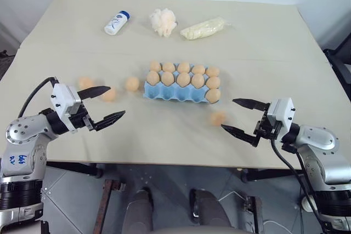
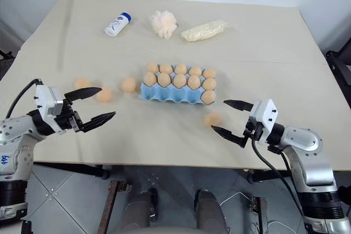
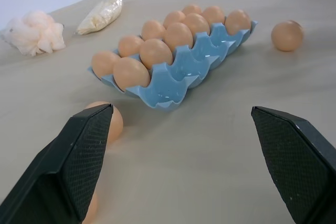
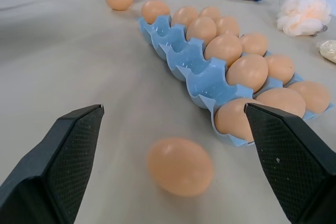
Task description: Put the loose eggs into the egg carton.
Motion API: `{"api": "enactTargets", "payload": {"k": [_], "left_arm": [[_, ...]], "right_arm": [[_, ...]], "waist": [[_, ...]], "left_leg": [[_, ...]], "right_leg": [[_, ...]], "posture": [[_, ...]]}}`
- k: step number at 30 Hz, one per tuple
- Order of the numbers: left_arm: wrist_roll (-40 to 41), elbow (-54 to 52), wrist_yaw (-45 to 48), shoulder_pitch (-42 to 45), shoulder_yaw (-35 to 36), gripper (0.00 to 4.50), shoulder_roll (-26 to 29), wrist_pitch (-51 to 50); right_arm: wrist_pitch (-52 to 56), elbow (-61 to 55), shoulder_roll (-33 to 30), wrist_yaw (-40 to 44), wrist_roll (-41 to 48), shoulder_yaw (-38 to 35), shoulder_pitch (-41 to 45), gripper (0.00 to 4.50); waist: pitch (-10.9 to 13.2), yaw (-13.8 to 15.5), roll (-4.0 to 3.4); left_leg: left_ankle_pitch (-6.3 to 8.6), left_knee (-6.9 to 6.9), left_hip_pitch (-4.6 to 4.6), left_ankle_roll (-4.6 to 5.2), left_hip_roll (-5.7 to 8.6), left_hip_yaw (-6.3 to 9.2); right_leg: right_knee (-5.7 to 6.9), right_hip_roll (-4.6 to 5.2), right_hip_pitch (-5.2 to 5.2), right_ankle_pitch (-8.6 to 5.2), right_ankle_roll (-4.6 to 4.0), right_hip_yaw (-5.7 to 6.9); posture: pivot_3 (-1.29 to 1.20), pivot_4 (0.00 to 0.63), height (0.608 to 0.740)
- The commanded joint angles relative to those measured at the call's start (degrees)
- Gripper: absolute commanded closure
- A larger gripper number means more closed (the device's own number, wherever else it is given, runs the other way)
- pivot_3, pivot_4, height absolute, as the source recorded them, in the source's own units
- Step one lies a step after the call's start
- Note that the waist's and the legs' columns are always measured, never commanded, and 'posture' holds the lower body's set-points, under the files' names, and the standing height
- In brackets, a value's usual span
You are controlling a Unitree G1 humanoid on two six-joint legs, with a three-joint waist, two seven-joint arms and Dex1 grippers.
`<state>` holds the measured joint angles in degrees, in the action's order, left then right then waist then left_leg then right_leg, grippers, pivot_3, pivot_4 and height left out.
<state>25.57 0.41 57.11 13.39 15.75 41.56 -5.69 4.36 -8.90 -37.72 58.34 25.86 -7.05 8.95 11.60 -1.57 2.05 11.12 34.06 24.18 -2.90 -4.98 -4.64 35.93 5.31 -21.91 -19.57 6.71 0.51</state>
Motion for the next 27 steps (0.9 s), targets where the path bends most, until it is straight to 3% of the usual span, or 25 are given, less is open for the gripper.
{"api": "enactTargets", "payload": {"k": [1,5,10,14,20,27], "left_arm": [[-1.2,-0.7,-0.5,1.1,-0.9,0.01,-0.3,1.6],[1.4,-2.4,0.3,0.9,-1.8,0.01,-0.8,-1.7],[-1.3,-5.4,6.4,-1.9,-7.3,0.01,-0.3,2.6],[-2.1,-4.6,6.3,-2.1,-8.9,0.01,-1.8,4.3],[-1.6,-3.9,5.8,-2.0,-9.1,0.01,-2.8,4.3],[-1.6,-2.9,5.6,-1.3,-9.0,0.01,-2.7,4.5]], "right_arm": [[-1.0,-0.2,0.3,-0.4,-0.1,-0.6,0.7,0.00],[-0.8,0.5,0.1,-0.5,-0.3,-1.2,0.2,0.00],[-4.7,6.6,-2.2,1.9,-2.1,-3.7,-4.1,0.00],[-7.0,10.4,-1.6,2.5,-3.4,-2.8,-4.7,0.00],[-4.3,12.6,3.1,0.3,-3.9,0.9,0.4,0.00],[-5.3,22.9,8.3,0.7,-7.2,5.8,9.1,0.00]], "waist": [[0.0,0.0,0.00],[0.0,0.0,0.00],[0.0,0.1,0.00],[0.0,0.0,0.00],[0.0,-0.6,-0.01],[0.0,-0.1,-0.02]], "left_leg": [[0.00,0.00,0.00,0.00,0.00,0.00],[0.00,0.00,0.00,0.00,0.00,0.01],[0.00,0.00,0.01,0.01,0.01,-0.03],[0.00,0.06,-0.02,0.01,0.01,-0.03],[-0.05,0.12,-0.10,0.05,-0.03,-0.07],[-0.06,0.14,-0.07,0.06,-0.03,-0.10]], "right_leg": [[0.00,0.00,0.00,0.00,0.01,0.00],[0.00,-0.01,0.01,0.00,0.01,0.00],[-0.03,0.00,0.02,0.00,0.01,-0.01],[0.03,-0.01,0.02,0.01,0.02,-0.03],[0.13,-0.07,0.03,0.09,0.04,-0.15],[0.10,-0.04,0.01,0.10,0.05,-0.15]], "posture": [[0.00,0.150,0.740],[0.00,0.150,0.740],[0.00,0.150,0.740],[0.00,0.150,0.740],[0.00,0.150,0.740],[0.00,0.150,0.740]]}}
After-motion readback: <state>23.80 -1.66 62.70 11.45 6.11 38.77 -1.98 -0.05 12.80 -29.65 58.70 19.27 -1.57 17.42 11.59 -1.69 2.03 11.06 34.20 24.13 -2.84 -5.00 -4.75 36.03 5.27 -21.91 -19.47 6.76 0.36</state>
